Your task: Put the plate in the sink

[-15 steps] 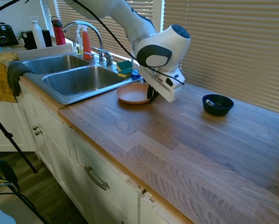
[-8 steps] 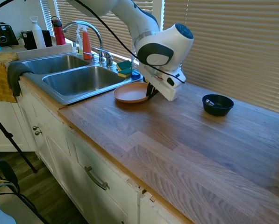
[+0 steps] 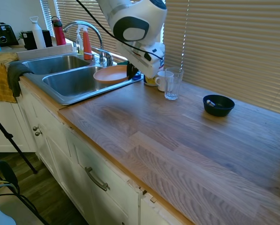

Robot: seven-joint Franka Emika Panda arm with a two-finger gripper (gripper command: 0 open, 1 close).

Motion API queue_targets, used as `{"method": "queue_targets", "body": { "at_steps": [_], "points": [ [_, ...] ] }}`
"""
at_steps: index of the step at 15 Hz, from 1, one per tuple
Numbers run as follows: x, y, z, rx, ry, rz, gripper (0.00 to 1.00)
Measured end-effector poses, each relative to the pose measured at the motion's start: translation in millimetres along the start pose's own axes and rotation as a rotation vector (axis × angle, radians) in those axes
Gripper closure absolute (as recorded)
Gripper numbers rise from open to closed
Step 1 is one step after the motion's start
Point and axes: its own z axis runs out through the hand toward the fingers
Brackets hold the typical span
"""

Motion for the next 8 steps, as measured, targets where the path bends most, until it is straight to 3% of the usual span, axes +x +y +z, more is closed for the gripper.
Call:
{"method": "queue_targets", "body": {
  "at_steps": [4, 8],
  "points": [
    [-45, -38, 12, -0.044, 0.008, 0.002, 1.00],
    [-72, -60, 28, -0.049, 0.013, -0.014, 1.00]
  ]
}}
